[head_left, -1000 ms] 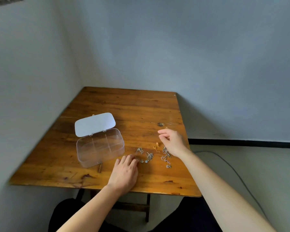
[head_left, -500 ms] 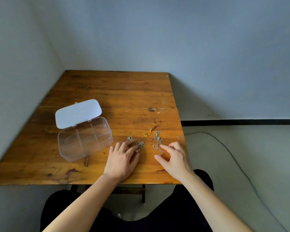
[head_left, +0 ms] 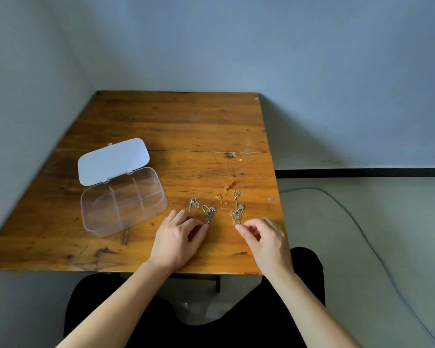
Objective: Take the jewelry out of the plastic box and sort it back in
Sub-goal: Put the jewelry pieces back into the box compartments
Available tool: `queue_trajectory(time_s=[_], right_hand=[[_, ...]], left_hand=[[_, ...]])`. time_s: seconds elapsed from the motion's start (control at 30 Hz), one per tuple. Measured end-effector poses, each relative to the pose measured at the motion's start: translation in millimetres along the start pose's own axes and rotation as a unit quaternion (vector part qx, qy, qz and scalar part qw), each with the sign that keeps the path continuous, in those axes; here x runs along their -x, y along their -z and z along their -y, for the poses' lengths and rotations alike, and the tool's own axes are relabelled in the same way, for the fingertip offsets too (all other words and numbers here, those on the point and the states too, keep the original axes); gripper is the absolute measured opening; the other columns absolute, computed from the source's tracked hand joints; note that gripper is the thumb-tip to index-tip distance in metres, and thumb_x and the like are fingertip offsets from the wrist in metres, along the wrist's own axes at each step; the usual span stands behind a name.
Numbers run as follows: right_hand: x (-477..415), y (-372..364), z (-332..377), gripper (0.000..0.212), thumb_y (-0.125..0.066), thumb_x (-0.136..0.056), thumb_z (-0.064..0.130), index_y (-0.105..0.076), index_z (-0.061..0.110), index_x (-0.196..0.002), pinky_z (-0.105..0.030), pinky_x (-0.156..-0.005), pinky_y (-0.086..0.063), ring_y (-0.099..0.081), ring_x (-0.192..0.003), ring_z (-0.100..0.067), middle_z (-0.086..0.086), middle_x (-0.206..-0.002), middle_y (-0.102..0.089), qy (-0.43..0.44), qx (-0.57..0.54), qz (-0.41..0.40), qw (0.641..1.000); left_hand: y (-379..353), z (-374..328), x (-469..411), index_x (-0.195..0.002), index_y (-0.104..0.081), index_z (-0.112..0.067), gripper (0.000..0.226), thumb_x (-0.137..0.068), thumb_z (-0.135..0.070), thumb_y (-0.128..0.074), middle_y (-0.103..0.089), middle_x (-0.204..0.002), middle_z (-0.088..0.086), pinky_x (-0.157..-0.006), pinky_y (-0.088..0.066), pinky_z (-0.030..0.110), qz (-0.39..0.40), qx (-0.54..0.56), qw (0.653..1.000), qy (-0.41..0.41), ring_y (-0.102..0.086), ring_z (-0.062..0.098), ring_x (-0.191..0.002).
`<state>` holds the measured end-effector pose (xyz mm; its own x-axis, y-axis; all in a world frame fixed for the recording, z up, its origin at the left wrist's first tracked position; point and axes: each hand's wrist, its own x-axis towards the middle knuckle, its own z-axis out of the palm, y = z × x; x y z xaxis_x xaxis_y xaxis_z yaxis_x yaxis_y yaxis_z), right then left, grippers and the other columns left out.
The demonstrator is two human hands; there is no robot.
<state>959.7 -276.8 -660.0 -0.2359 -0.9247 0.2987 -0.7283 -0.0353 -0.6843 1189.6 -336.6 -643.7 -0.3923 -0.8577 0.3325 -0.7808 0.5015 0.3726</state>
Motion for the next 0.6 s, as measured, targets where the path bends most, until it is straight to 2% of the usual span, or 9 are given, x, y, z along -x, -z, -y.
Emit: queue_trajectory(time_s=[0.1,0.17,0.23,0.27,0.37,0.5,0.53,0.6], right_hand=[[-0.4,2.9,4.2,0.034,-0.053,-0.100,0.045,-0.070,0.018,-0.085,-0.033,-0.064,-0.049,-0.059,-0.073,-0.015,0.008,-0.078,-0.065,-0.014,-0.012,-0.001,1.000],[-2.7,2.9,7.4,0.031,-0.052,-0.102,0.041,-0.072,0.019,-0.108,-0.037,-0.076,-0.055,-0.066,-0.086,-0.016,0.005,-0.095,-0.074,-0.019,0.004,-0.009,1.000],[-10.1,2.6,10.8,0.043,-0.052,-0.103,0.043,-0.063,0.018,-0.135,-0.039,-0.090,-0.055,-0.069,-0.103,-0.018,0.002,-0.116,-0.074,-0.034,0.046,0.010,0.998],[-14.6,2.4,12.2,0.051,-0.050,-0.102,0.048,-0.056,0.019,-0.143,-0.037,-0.092,-0.054,-0.069,-0.105,-0.018,0.002,-0.117,-0.074,-0.047,0.061,0.028,0.997],[-24.5,2.1,14.7,0.065,-0.048,-0.096,0.063,-0.047,0.027,-0.150,-0.028,-0.078,-0.048,-0.068,-0.094,-0.015,0.006,-0.100,-0.073,-0.083,0.081,0.069,0.991],[-37.8,1.8,10.4,0.060,-0.036,-0.098,0.065,-0.048,0.034,-0.148,-0.023,-0.058,-0.047,-0.069,-0.074,-0.012,0.007,-0.087,-0.076,-0.085,0.115,0.082,0.986],[-44.9,0.3,8.8,0.058,-0.035,-0.099,0.064,-0.051,0.034,-0.146,-0.023,-0.056,-0.047,-0.069,-0.073,-0.014,0.006,-0.084,-0.076,-0.087,0.115,0.080,0.986],[-63.1,-3.8,7.3,0.055,-0.041,-0.099,0.062,-0.057,0.031,-0.141,-0.028,-0.066,-0.051,-0.070,-0.093,-0.020,0.001,-0.101,-0.077,-0.094,0.102,0.090,0.986]], left_hand=[[0.8,-6.2,-14.1,-0.107,-0.071,-0.018,0.030,-0.092,-0.042,-0.062,-0.068,-0.089,-0.002,-0.069,-0.053,0.034,-0.001,-0.010,0.999,0.042,-0.056,0.017,-0.082],[-0.6,-12.9,-25.0,-0.119,-0.068,-0.019,0.040,-0.091,-0.048,-0.061,-0.069,-0.091,-0.001,-0.069,-0.052,0.033,0.025,-0.041,0.997,0.060,-0.058,0.020,-0.084],[-3.9,-19.3,-31.8,-0.122,-0.069,-0.020,0.044,-0.090,-0.050,-0.062,-0.070,-0.096,0.001,-0.072,-0.053,0.035,0.050,-0.065,0.994,0.073,-0.060,0.023,-0.089],[-5.6,-21.5,-32.9,-0.121,-0.070,-0.020,0.042,-0.089,-0.048,-0.064,-0.070,-0.097,0.002,-0.073,-0.054,0.035,0.051,-0.062,0.993,0.082,-0.060,0.024,-0.091],[-9.6,-25.4,-31.5,-0.108,-0.077,-0.020,0.027,-0.088,-0.037,-0.069,-0.068,-0.090,0.000,-0.069,-0.050,0.030,0.024,-0.026,0.994,0.107,-0.059,0.023,-0.087],[-9.6,-26.1,-33.4,-0.101,-0.078,-0.024,0.018,-0.089,-0.034,-0.069,-0.065,-0.087,-0.002,-0.066,-0.040,0.025,0.025,0.004,0.989,0.145,-0.056,0.019,-0.088],[-8.8,-25.6,-34.8,-0.102,-0.077,-0.025,0.018,-0.090,-0.035,-0.068,-0.064,-0.089,-0.002,-0.066,-0.040,0.026,0.032,0.010,0.988,0.154,-0.056,0.018,-0.090],[-6.4,-25.0,-36.7,-0.102,-0.077,-0.026,0.018,-0.090,-0.035,-0.067,-0.064,-0.091,-0.002,-0.069,-0.042,0.028,0.050,0.019,0.985,0.162,-0.055,0.019,-0.092]])
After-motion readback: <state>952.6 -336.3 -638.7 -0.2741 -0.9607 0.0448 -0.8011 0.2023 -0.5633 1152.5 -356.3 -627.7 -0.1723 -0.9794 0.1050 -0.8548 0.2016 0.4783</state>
